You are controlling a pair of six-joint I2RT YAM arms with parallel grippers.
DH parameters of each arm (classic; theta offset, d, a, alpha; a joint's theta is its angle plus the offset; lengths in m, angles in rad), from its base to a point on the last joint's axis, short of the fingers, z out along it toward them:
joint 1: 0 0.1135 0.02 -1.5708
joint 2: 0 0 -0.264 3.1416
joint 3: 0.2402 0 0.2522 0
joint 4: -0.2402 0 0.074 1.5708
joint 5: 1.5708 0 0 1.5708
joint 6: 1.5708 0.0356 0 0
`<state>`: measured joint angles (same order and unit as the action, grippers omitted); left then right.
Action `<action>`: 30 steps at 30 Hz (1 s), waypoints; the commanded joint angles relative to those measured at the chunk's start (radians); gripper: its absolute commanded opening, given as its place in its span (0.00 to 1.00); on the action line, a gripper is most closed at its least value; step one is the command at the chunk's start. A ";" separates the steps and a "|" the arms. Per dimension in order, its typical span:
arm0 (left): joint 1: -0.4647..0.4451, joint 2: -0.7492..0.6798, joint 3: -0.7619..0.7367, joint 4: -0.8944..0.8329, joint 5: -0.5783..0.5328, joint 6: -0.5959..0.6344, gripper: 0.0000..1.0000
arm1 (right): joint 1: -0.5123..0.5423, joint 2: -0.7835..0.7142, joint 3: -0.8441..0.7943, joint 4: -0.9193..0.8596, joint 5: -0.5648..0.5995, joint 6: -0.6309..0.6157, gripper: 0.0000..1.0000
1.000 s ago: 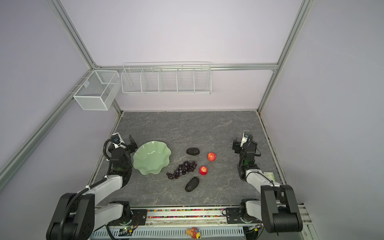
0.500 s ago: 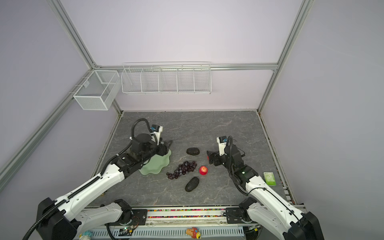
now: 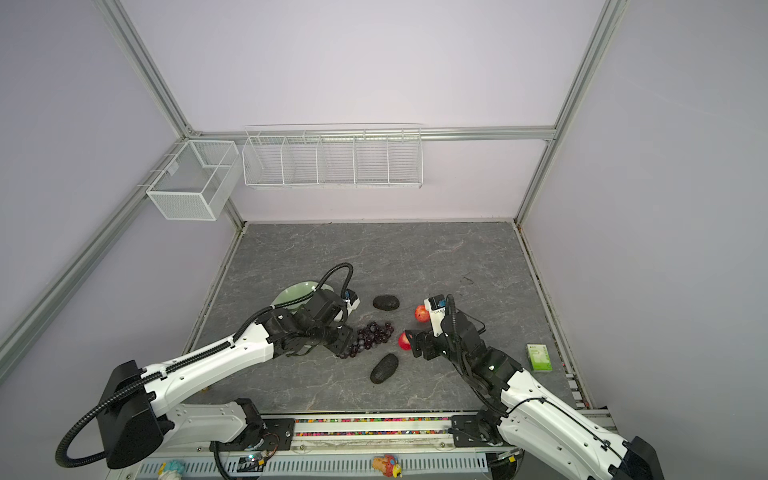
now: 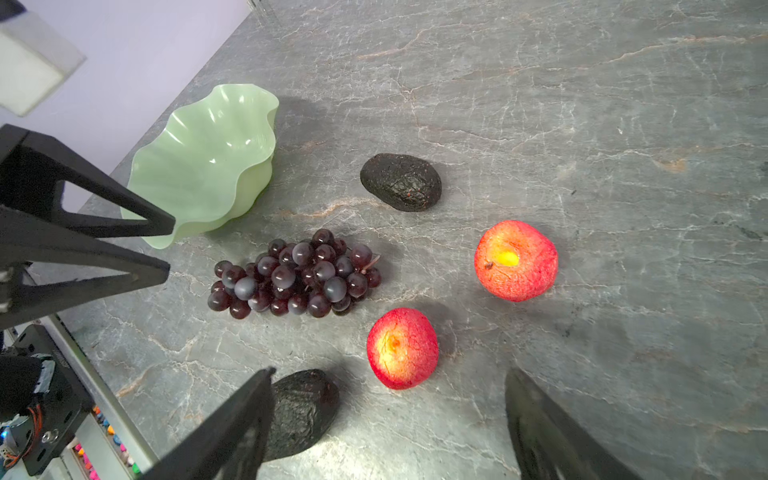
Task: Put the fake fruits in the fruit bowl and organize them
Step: 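Grasp the purple grapes with the left gripper and lift them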
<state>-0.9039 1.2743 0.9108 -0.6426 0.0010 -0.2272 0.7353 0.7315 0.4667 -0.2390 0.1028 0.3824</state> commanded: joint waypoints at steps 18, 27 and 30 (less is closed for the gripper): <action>-0.003 0.227 0.051 0.018 -0.008 0.033 0.37 | 0.007 0.037 0.013 -0.014 0.020 -0.017 0.88; -0.003 0.244 0.045 0.052 0.000 0.041 0.33 | 0.009 0.059 0.016 -0.006 0.020 -0.019 0.88; -0.003 0.255 0.048 0.061 0.013 0.046 0.32 | 0.008 0.060 0.016 -0.005 0.021 -0.019 0.88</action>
<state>-0.9039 1.5112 0.9379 -0.5930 0.0013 -0.1970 0.7361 0.7876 0.4675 -0.2581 0.1116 0.3737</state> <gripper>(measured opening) 0.324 0.880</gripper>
